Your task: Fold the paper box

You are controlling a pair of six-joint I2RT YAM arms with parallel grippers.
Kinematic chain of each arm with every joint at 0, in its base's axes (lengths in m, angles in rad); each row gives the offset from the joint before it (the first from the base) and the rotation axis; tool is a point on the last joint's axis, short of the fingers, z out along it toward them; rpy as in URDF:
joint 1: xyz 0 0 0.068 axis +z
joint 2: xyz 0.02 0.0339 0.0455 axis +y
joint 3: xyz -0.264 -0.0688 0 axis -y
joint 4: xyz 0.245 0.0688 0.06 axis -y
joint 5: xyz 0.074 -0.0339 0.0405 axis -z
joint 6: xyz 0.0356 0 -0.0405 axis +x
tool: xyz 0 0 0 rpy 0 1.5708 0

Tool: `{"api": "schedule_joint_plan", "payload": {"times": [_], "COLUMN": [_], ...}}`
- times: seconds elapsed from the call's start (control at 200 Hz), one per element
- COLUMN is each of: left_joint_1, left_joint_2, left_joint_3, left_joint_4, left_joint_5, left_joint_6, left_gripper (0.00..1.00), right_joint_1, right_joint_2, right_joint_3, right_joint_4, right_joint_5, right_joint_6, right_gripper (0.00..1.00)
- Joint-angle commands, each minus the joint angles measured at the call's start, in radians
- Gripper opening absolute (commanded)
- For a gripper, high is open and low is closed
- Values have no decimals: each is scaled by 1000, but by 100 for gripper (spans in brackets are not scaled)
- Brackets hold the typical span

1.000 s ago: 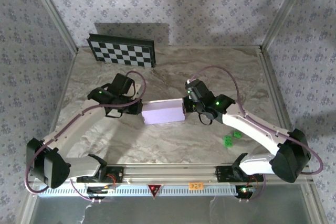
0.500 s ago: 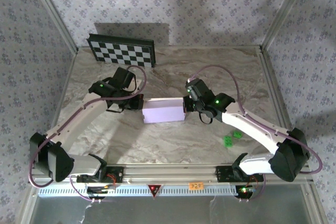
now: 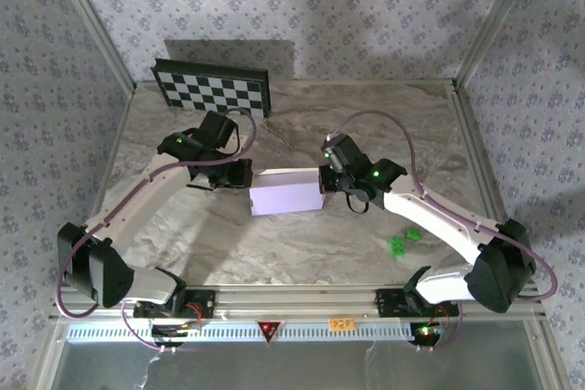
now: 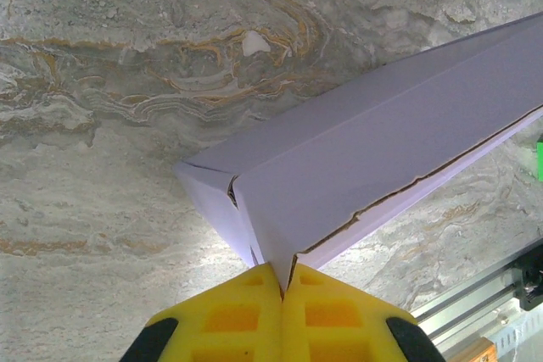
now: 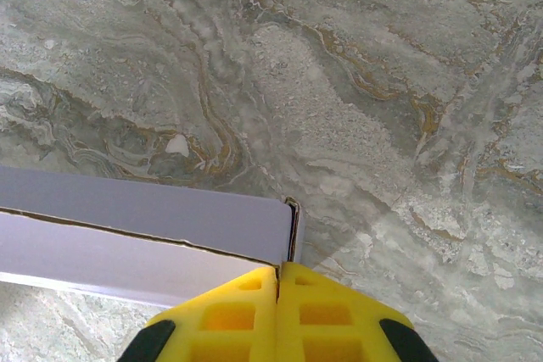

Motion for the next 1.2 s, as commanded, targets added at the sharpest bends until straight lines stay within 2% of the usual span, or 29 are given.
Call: {"api": "schedule_joint_plan", "payload": {"times": [0.0, 0.145, 0.28, 0.525, 0.895, 1.029, 1.194], "left_joint_1": [-9, -9, -9, -8, -8, -9, -8], "left_joint_2": [15, 19, 16, 15, 15, 10, 3], "left_joint_3": [37, 36, 41, 51, 64, 74, 85], "left_joint_4": [56, 47, 22, 19, -9, -24, -31], "left_joint_5": [112, 82, 19, 15, -23, -47, -56], "left_joint_6": [-19, -15, -3, 0, 11, 15, 17], "left_gripper": [6, 13, 13, 21, 24, 35, 31], "right_joint_1": [12, 12, 9, 4, -5, -8, -10], "right_joint_2": [32, 34, 38, 52, 91, 97, 104], "right_joint_3": [7, 18, 48, 85, 168, 176, 194], "right_joint_4": [-49, -90, -139, -175, -252, -260, -278], "right_joint_5": [-65, -65, -73, -85, -124, -128, -134], "right_joint_6": [15, 15, 12, 11, 12, 15, 17], "right_gripper": [2, 2, 2, 2, 2, 2, 2]}}
